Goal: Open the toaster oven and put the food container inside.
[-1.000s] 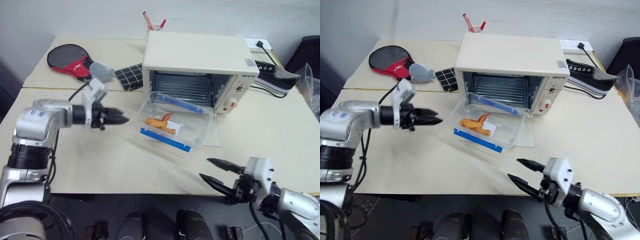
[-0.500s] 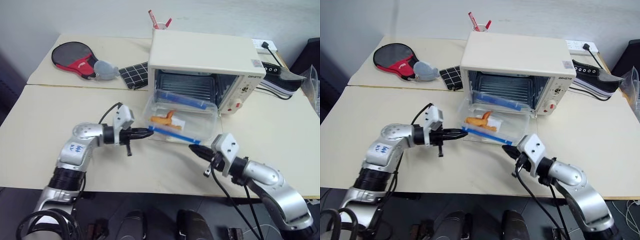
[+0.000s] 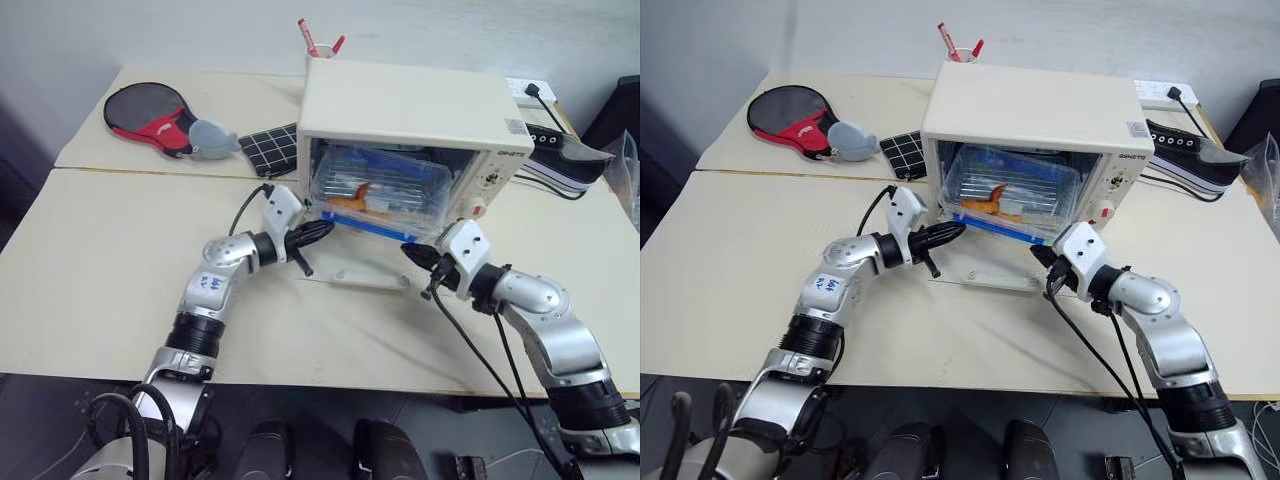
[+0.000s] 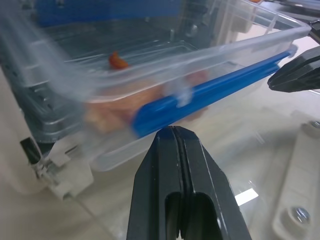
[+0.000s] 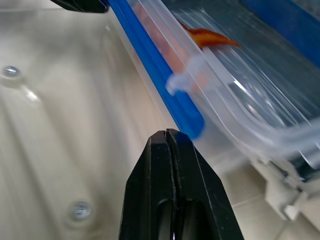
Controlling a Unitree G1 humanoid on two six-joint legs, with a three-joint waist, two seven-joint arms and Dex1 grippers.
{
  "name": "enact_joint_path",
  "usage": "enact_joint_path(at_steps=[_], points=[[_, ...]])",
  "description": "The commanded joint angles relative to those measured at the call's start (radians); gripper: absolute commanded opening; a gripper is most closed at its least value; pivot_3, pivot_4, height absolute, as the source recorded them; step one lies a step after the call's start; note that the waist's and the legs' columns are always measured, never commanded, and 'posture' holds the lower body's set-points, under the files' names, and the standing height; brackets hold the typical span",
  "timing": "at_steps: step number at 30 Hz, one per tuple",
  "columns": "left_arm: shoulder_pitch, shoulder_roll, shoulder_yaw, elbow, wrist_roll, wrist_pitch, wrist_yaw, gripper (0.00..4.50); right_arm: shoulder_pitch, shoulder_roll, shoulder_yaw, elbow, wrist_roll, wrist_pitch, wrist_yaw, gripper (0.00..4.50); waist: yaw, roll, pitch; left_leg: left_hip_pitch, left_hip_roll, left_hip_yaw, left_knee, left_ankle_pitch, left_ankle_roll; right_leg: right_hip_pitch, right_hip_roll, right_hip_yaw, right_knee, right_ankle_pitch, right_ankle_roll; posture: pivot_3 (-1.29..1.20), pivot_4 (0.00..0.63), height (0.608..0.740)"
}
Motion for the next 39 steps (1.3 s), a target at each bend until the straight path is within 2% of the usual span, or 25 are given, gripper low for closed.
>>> enact_joint_path(at_steps=[1,9,13,16,20,25,27,29,31,34,35,39], points=[[-0.057,-0.039,0.031,0.043,0.000,-0.050,0.051,0.00,-0.101,-0.017,-0.032,0.109,-0.034,-0.094,0.019,0.03,-0.001,0.000,0.000,0.000,0.000,0.000,0.000,0.000,0.000,0.000,0.000,0.000,0.000,0.000,0.000,0.00,0.150,0.740],[-0.148,-0.090,0.072,0.204,0.014,-0.142,0.141,0.00,-0.282,0.051,-0.023,0.374,-0.085,-0.230,-0.003,0.03,-0.009,0.000,0.000,0.000,0.000,0.000,0.000,0.000,0.000,0.000,0.000,-0.003,0.000,0.000,0.000,0.00,0.150,0.740],[-0.179,-0.107,0.085,0.266,0.024,-0.180,0.175,0.00,-0.308,0.078,-0.041,0.445,-0.082,-0.262,-0.009,0.03,-0.009,0.000,0.000,-0.002,0.001,0.000,0.000,0.000,0.000,0.000,-0.001,-0.005,-0.001,0.000,0.000,0.00,0.150,0.740],[-0.171,-0.095,0.076,0.264,0.029,-0.167,0.157,0.00,-0.281,0.063,-0.049,0.425,-0.071,-0.264,0.018,0.03,-0.009,0.000,0.000,-0.002,0.001,0.000,0.000,0.000,0.000,0.000,-0.001,-0.006,-0.001,0.000,0.000,0.00,0.150,0.740],[-0.094,-0.019,0.062,0.113,-0.001,-0.072,0.041,0.00,-0.187,0.000,-0.099,0.290,0.005,-0.183,0.094,0.03,-0.009,0.000,0.000,-0.002,0.001,0.000,0.000,0.000,0.000,0.001,0.000,-0.006,-0.001,0.000,0.000,0.00,0.150,0.740],[0.017,0.143,0.086,-0.093,-0.065,0.086,-0.100,0.00,-0.029,-0.101,-0.196,0.089,0.123,-0.046,0.181,0.03,-0.016,0.001,0.000,-0.002,0.002,-0.001,0.000,0.000,0.000,0.000,0.000,-0.006,-0.001,0.000,0.000,0.00,0.150,0.740],[0.042,0.185,0.091,-0.138,-0.090,0.121,-0.142,0.00,0.013,-0.121,-0.221,0.044,0.151,-0.012,0.196,0.03,-0.018,0.001,0.000,-0.002,0.002,-0.002,0.000,0.000,0.000,0.000,0.000,-0.006,-0.001,0.000,0.000,0.00,0.150,0.740],[0.087,0.271,0.132,-0.191,-0.152,0.160,-0.243,0.00,0.097,-0.157,-0.264,0.030,0.164,-0.010,0.232,0.03,-0.017,0.001,0.000,-0.001,0.003,-0.002,0.000,0.000,0.000,0.002,0.000,-0.006,-0.001,0.000,0.000,0.00,0.150,0.740],[0.151,0.368,0.188,-0.224,-0.224,0.136,-0.390,0.58,0.179,-0.183,-0.290,0.090,0.143,-0.061,0.267,0.00,-0.018,0.001,0.000,0.000,0.003,-0.002,0.000,0.000,0.000,0.002,0.000,-0.006,-0.002,0.000,0.000,0.00,0.150,0.740],[0.227,0.478,0.195,-0.178,-0.202,0.037,-0.505,1.45,0.231,-0.188,-0.273,0.219,0.105,-0.169,0.317,0.00,-0.023,0.001,0.000,0.001,0.002,-0.001,-0.003,0.000,-0.001,0.002,0.000,-0.005,-0.003,0.000,0.000,0.00,0.150,0.740],[0.258,0.515,0.202,-0.174,-0.215,0.053,-0.549,1.75,0.230,-0.174,-0.257,0.269,0.097,-0.208,0.334,0.00,-0.024,0.002,0.000,0.001,0.002,-0.001,-0.003,0.000,-0.001,0.002,0.000,-0.005,-0.003,0.000,0.000,0.00,0.150,0.740],[0.317,0.552,0.241,-0.251,-0.293,0.106,-0.603,2.93,0.194,-0.123,-0.217,0.382,0.094,-0.291,0.389,0.00,-0.027,0.003,0.000,0.003,0.003,-0.001,-0.003,0.000,-0.001,0.002,0.000,-0.002,-0.002,0.000,0.000,0.00,0.150,0.740]])
